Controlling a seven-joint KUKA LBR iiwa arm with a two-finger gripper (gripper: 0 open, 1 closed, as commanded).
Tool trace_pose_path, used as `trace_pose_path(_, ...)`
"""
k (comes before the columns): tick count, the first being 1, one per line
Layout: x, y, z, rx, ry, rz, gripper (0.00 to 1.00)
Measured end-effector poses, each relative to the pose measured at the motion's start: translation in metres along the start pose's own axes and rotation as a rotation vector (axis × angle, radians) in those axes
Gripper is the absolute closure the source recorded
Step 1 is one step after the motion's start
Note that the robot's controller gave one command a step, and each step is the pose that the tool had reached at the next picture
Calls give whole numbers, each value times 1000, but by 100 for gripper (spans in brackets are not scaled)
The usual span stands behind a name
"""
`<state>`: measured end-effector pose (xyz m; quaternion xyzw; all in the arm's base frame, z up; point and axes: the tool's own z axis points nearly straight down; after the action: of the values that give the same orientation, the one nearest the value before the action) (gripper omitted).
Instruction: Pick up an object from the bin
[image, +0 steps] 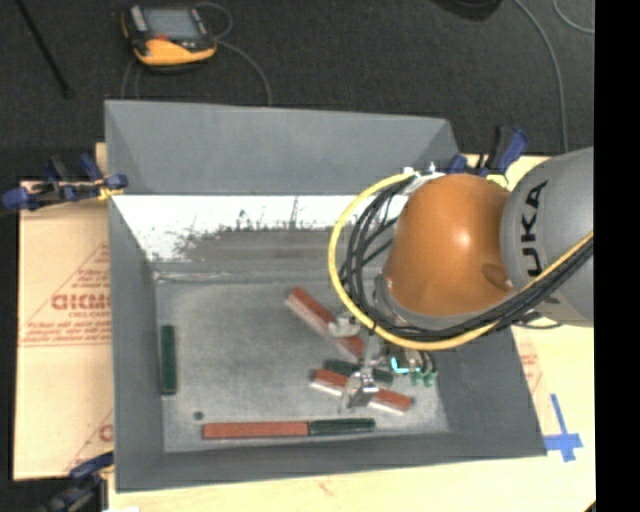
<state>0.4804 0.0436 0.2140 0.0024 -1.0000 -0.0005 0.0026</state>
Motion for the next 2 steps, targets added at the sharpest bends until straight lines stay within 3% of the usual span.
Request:
trace_pose_path(1,-2,0,-3,-1,-8,1,0)
trace_pose_path(2,-24,-31,70,2,-14,-11,0)
